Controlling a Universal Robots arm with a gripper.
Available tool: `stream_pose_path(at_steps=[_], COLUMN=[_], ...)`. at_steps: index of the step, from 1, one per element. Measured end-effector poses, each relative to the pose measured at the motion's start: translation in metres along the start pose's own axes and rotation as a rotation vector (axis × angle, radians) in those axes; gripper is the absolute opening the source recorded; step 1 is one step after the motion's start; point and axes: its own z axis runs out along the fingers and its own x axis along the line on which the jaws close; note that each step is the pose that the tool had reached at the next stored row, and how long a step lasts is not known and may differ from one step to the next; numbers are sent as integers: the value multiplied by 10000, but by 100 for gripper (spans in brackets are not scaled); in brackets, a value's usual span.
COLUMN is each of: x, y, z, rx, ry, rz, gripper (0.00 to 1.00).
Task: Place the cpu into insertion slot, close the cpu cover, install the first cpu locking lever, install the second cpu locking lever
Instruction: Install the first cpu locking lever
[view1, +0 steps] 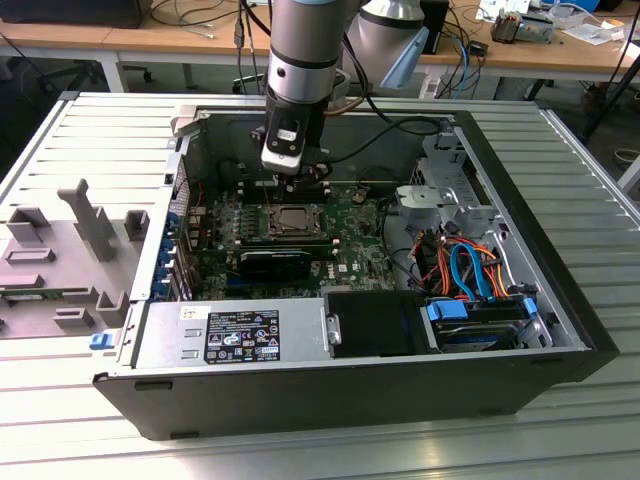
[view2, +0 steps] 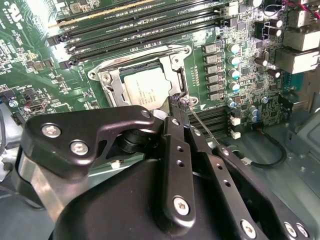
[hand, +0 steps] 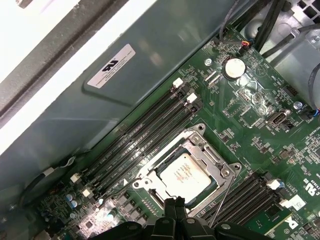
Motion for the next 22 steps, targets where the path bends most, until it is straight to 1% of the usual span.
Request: stream_pose_path(at_steps=[22], x=[0], y=[0], z=[0], rx=[31], ry=[-13], rz=[-329], gripper=[11])
